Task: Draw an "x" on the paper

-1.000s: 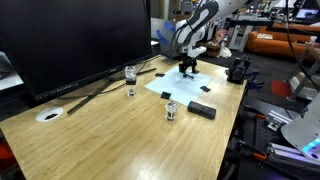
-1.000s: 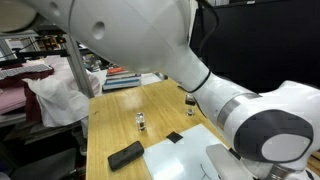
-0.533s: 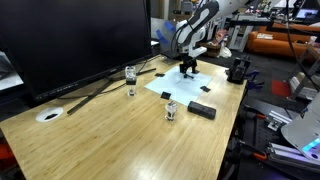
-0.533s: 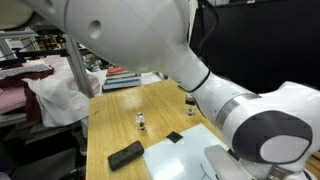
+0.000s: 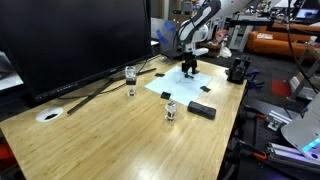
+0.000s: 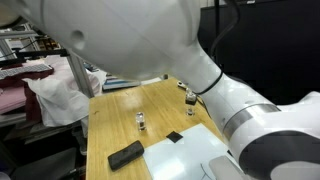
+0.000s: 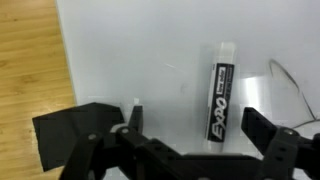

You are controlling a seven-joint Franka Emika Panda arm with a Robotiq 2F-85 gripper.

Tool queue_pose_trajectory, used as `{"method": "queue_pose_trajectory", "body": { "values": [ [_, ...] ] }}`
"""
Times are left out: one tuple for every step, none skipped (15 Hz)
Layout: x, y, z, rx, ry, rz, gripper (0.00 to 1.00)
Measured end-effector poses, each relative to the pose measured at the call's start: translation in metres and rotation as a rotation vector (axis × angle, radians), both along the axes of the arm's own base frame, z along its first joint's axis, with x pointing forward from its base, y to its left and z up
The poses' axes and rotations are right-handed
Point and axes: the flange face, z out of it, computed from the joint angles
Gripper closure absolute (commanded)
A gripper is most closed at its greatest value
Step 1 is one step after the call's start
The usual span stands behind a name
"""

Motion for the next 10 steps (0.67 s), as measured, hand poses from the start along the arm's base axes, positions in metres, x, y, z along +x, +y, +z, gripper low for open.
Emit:
{"method": "queue_pose_trajectory", "body": {
  "values": [
    [-0.0007, -0.0011, 0.0003, 0.009, -0.001, 0.013, 0.02],
    [-0.0011, -0.0015, 0.0004, 0.015, -0.002, 0.025, 0.07],
    [-0.0013, -0.0019, 0.0009, 0.019, -0.002, 0.037, 0.05],
    [-0.0016, -0.0019, 0.0011, 0.023, -0.002, 0.048, 0.04],
    [-0.0018, -0.0021, 0.0016, 0.025, -0.001, 0.058, 0.03],
    [-0.0019, -0.0017, 0.0023, 0.028, 0.000, 0.064, 0.00],
    [-0.0020, -0.0009, 0.0021, 0.030, 0.003, 0.068, 0.02],
    [-0.0018, 0.0005, 0.0020, 0.029, 0.005, 0.071, 0.08],
    [-0.0014, 0.0029, 0.0014, 0.030, 0.006, 0.075, 0.22],
    [-0.0005, 0.0062, 0.0010, 0.027, 0.009, 0.079, 0.28]
  ]
}}
